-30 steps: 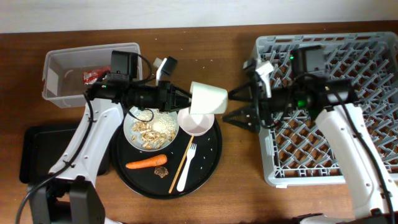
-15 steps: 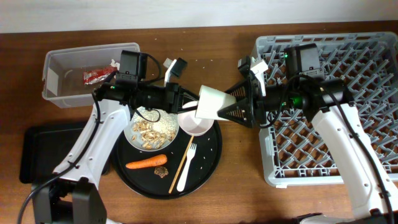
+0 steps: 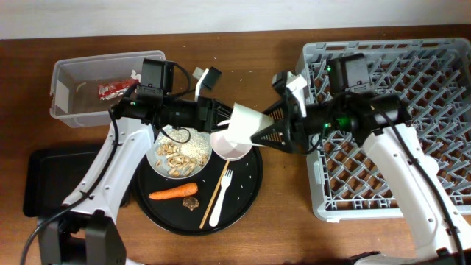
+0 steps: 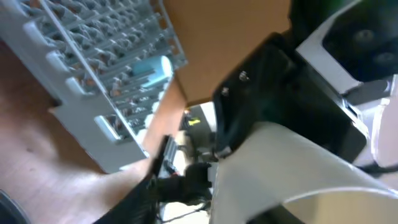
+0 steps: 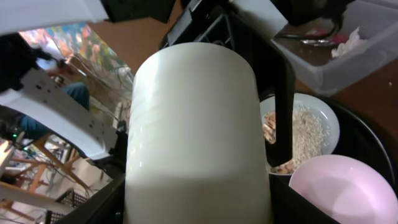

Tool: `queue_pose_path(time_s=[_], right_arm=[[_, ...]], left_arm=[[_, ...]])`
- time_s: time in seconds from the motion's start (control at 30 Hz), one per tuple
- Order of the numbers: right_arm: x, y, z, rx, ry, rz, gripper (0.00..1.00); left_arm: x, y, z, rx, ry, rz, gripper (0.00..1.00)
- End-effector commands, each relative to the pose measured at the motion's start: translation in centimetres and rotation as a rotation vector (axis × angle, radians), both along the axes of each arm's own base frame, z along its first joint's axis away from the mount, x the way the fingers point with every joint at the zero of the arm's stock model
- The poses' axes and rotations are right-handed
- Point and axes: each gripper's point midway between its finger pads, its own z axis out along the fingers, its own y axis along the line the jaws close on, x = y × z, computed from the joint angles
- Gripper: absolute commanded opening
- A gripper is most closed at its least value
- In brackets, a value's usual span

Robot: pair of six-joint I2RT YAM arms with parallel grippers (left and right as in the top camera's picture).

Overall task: Sort waste into correct bins and load items into the dishwasher rack
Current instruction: 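Hand the white cup from the left gripper to the right gripper, then place the white cup in the rack with the right gripper, then grasp the pink bowl with the right gripper and lift it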

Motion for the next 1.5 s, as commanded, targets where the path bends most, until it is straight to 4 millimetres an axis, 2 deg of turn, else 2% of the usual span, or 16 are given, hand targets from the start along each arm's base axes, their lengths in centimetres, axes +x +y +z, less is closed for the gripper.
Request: queue_pose_path(time_s=[0.0, 0.1, 0.2, 0.3, 0.43, 0.6, 0.7, 0.77, 0.9, 0.97, 1.03, 1.2, 1.27, 1.3, 1.4, 1.47], right_arm=[[2.5, -1.8, -2.6, -0.190, 0.061, -0.190, 0.58], [3.6, -4.6, -2.9, -0.278, 0.090, -0.299, 0.56], [5.2, -13.1, -3.3, -0.494, 0.192, -0.617, 0.56], [5.5, -22.4, -3.5, -0.641, 0.307, -0.960, 0.56], [4.9, -31.0, -4.4, -0.682, 0.427, -1.260, 0.54], [3.5, -40.5, -8.4, -0.723, 0.657, -1.572, 0.55], [2.4, -44.8, -10.2, -0.691, 0.762, -1.714, 0.55], [1.5, -46.3, -11.2, -0.697, 0.817, -1.760, 0.55], [0.9, -47.6, -13.3, -0.715, 0.892, -1.762, 0.56], [1.0, -47.6, -14.2, -0.721, 0.915, -1.749, 0.72], [1.3, -47.4, -14.4, -0.700, 0.922, -1.736, 0.99], [3.0, -45.5, -13.6, -0.553, 0.910, -1.670, 0.99], [3.4, -44.7, -11.7, -0.506, 0.863, -1.645, 0.99], [3.8, -43.8, -9.7, -0.465, 0.806, -1.621, 0.99], [4.9, -39.4, -4.3, -0.376, 0.626, -1.500, 1.00], [5.5, -32.8, -1.0, -0.394, 0.464, -1.316, 0.99]], left_arm=[[2.6, 1.4, -3.1, 0.230, -0.065, 0.165, 0.50], [4.3, 4.5, -6.8, 0.461, -0.047, 0.305, 0.55], [5.3, 10.7, -10.8, 0.768, 0.019, 0.482, 0.56], [5.3, 13.6, -12.0, 0.889, 0.047, 0.546, 0.56], [5.3, 13.8, -12.0, 0.897, 0.046, 0.551, 0.56], [4.9, 13.8, -12.1, 0.902, 0.057, 0.543, 0.56], [4.7, 13.8, -12.2, 0.908, 0.060, 0.534, 0.56], [4.6, 13.8, -12.2, 0.909, 0.065, 0.532, 0.56], [4.6, 13.8, -12.2, 0.910, 0.064, 0.533, 0.56], [4.6, 13.8, -12.2, 0.910, 0.066, 0.532, 0.56], [4.6, 13.8, -12.2, 0.910, 0.066, 0.532, 0.58], [4.4, 13.8, -12.3, 0.913, 0.072, 0.529, 0.61], [4.3, 13.9, -12.3, 0.915, 0.077, 0.526, 0.61], [4.3, 13.9, -12.3, 0.916, 0.079, 0.525, 0.61], [4.2, 13.9, -12.4, 0.917, 0.081, 0.524, 0.61], [3.9, 14.8, -12.9, 0.976, 0.093, 0.537, 0.61]])
